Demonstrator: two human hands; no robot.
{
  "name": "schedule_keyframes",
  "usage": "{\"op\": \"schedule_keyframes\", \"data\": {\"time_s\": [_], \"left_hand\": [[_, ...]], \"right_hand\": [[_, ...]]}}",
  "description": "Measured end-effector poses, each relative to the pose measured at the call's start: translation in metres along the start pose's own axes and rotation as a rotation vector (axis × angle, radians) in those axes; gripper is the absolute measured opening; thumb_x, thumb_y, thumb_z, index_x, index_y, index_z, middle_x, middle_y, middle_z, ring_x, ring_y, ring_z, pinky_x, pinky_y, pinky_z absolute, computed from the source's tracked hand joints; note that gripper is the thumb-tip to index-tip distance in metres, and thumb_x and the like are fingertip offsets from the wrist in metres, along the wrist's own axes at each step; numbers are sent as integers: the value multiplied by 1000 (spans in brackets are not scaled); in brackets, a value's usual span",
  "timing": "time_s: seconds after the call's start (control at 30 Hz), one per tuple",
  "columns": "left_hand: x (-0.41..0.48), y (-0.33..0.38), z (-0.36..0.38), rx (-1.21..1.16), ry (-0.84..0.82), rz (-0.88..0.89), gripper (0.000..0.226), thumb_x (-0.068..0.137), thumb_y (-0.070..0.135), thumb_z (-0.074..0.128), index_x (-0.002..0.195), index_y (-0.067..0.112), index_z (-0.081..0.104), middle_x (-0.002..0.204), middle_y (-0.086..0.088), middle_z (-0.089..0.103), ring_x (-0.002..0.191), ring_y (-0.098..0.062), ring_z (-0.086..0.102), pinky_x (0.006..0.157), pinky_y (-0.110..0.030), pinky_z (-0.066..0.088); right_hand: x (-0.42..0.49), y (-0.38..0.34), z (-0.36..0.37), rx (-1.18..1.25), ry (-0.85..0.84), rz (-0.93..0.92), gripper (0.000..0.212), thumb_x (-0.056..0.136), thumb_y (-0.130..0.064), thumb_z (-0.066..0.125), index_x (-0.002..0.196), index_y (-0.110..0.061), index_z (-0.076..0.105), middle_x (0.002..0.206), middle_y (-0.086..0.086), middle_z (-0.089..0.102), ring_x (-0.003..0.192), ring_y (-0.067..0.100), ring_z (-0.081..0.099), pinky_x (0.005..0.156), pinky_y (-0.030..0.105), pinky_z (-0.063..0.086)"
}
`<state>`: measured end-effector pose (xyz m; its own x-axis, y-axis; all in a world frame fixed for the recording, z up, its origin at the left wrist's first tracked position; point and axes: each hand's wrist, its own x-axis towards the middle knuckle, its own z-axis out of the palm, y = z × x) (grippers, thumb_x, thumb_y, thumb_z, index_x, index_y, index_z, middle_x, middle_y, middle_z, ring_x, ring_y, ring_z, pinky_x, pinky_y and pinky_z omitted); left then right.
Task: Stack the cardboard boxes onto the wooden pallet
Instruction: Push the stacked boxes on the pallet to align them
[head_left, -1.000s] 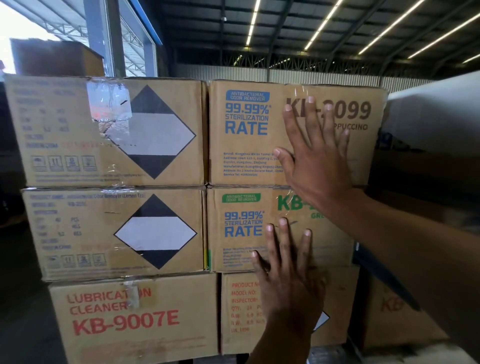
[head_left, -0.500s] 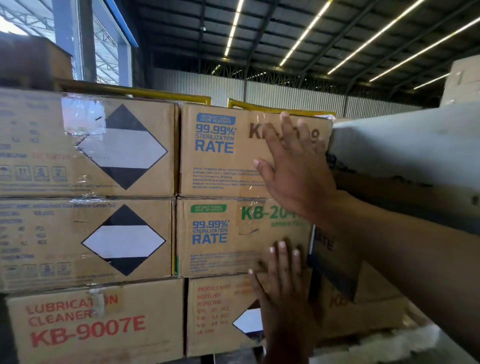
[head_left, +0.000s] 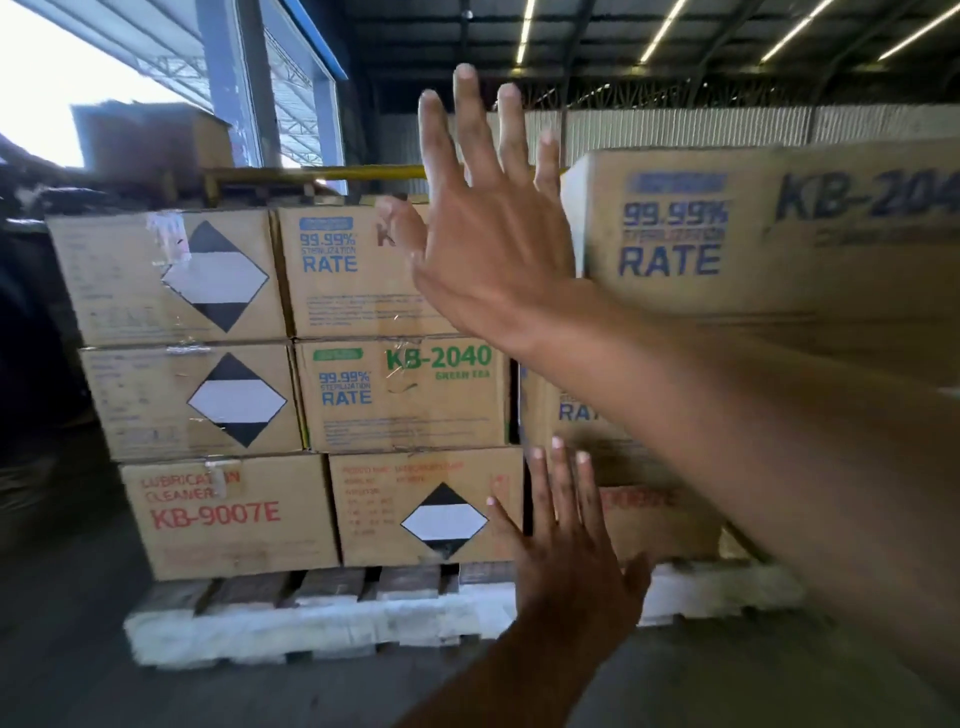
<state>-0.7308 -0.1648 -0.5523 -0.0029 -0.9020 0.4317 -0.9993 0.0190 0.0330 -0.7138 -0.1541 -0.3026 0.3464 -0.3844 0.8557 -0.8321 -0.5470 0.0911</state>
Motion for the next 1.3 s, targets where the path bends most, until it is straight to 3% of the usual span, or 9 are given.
{"op": "schedule_keyframes", "data": {"time_s": [0.17,0.4,0.53,0.63,0.7,0.83,0.97,1.17,1.3], "left_hand": [[21,85,-23,50,-53,60,84,91,64,18,158,13,12,166,-15,3,150,-37,-11,94,-76,-27],[84,104,-17,34,-109,-128,82,95,63,15,151,19,-25,161,-18,-25,143,-44,-32,82,-78,-36],[95,89,23,-35,37,-169,87,91,65,16,120,31,-58,142,-18,-51,133,-42,-47,94,-77,-29],[111,81,47,-59,101,-126,77,86,66,5,137,35,-43,145,-17,-46,123,-40,-57,99,-75,-26],[115,80,54,-60,134,-85,78,84,63,1,153,34,-18,160,-22,-20,130,-44,-49,104,-74,-21],[115,86,50,-109,263,-31,67,85,53,25,140,26,54,148,-30,42,142,-57,22,106,-78,10],[119,89,58,-75,288,-66,68,91,57,24,153,30,32,159,-32,18,143,-56,-12,104,-81,-4],[126,87,62,5,237,-112,81,95,63,23,151,29,-24,148,-32,-38,134,-58,-36,100,-84,-10],[135,89,57,25,211,-169,78,96,65,26,145,35,-27,146,-30,-46,131,-56,-42,99,-84,-11]], "right_hand": [[-43,61,-51,-16,27,-49,77,103,-56,28,161,-15,-3,167,11,-15,153,34,-13,121,51,-8],[-99,157,-62,-122,20,139,77,101,-60,33,161,-24,2,168,12,-9,153,42,-6,119,62,-1],[-119,176,-41,-190,-69,221,75,98,-65,26,160,-34,-4,168,9,-10,152,45,-5,117,70,7],[-121,177,-25,-196,-61,249,76,95,-68,19,158,-37,-7,168,10,-10,151,47,-4,113,75,10],[-115,176,-20,-182,-54,261,77,92,-69,18,158,-37,-8,168,13,-10,151,47,-5,109,78,14],[-116,176,-11,-146,-24,251,76,93,-66,23,158,-40,-5,167,15,-14,151,47,-10,105,82,16],[-113,178,-5,-139,0,228,72,96,-63,23,158,-39,-5,166,16,-14,150,47,-12,106,82,13],[-108,181,4,-135,48,211,71,97,-61,24,158,-38,-3,166,18,-14,150,48,-12,106,82,11],[-98,189,12,-135,41,177,71,98,-60,26,160,-35,0,165,25,-11,147,56,-11,106,82,13]]}}
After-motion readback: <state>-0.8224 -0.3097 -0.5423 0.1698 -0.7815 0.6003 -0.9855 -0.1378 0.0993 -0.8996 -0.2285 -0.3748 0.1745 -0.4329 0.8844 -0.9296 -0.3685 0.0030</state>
